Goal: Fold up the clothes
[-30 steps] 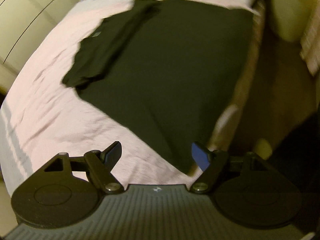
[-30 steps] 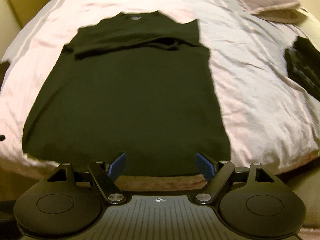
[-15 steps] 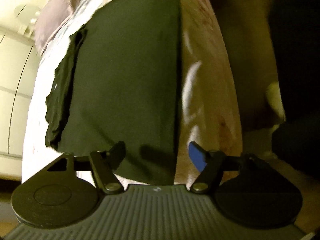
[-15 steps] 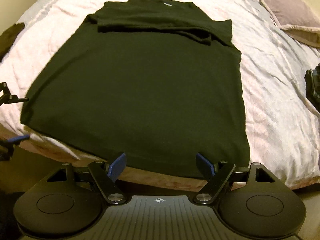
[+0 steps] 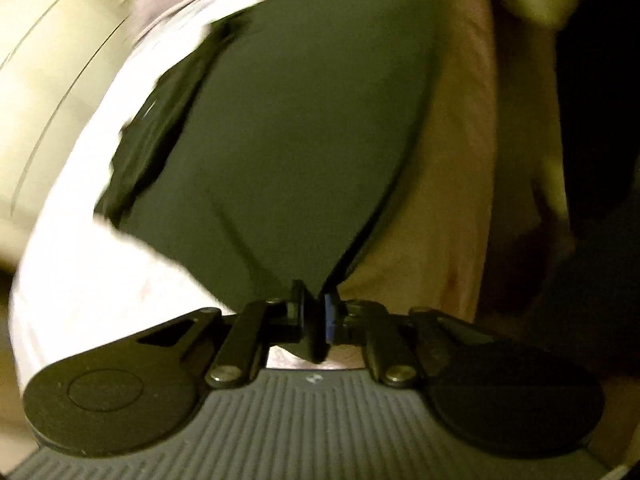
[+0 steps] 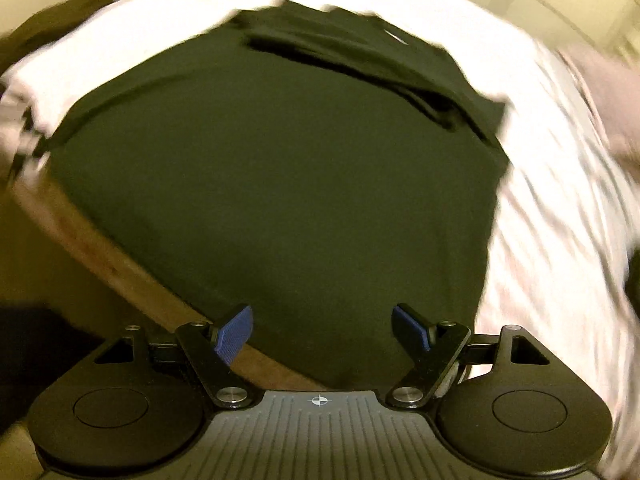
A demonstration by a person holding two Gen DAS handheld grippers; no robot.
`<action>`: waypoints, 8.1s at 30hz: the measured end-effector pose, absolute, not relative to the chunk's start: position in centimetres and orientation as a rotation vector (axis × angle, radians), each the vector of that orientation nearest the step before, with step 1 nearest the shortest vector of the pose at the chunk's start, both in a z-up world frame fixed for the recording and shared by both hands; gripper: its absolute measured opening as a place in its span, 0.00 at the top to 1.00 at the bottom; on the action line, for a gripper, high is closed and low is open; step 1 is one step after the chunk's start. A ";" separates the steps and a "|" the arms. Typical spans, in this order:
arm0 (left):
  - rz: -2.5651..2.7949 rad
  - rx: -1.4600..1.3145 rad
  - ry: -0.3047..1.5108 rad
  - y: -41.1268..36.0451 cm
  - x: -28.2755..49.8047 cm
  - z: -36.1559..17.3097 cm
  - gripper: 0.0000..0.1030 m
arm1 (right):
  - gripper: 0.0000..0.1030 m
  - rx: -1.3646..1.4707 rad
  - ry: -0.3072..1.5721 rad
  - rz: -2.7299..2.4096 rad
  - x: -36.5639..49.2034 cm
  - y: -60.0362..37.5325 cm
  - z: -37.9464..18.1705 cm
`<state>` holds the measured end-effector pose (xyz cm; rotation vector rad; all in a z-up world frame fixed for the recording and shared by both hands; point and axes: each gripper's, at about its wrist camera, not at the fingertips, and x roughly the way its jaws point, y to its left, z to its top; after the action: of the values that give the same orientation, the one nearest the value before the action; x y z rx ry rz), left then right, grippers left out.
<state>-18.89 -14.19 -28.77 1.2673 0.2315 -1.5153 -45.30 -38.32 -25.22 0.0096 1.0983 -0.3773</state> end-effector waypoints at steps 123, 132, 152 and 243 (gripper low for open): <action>-1.344 1.078 0.289 -42.6 1.7 -23.8 0.96 | 0.99 -0.483 0.929 -0.374 -38.2 -64.7 -24.8; -1.389 1.047 0.340 -44.0 4.2 -27.4 0.95 | 0.99 -0.298 0.942 -0.332 -36.7 -69.7 -28.0; -1.128 0.638 0.653 -45.4 12.5 -26.4 0.78 | 0.56 0.281 0.795 -0.459 -36.7 -76.5 -27.1; -1.429 1.204 -0.116 -18.9 -20.1 -27.8 0.71 | 0.34 -0.439 0.759 -0.225 -43.2 -26.2 -27.7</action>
<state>-20.08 -18.92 -27.75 1.2035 -0.1163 -1.4289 -43.22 -26.20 -27.69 -0.4394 0.7593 -0.2253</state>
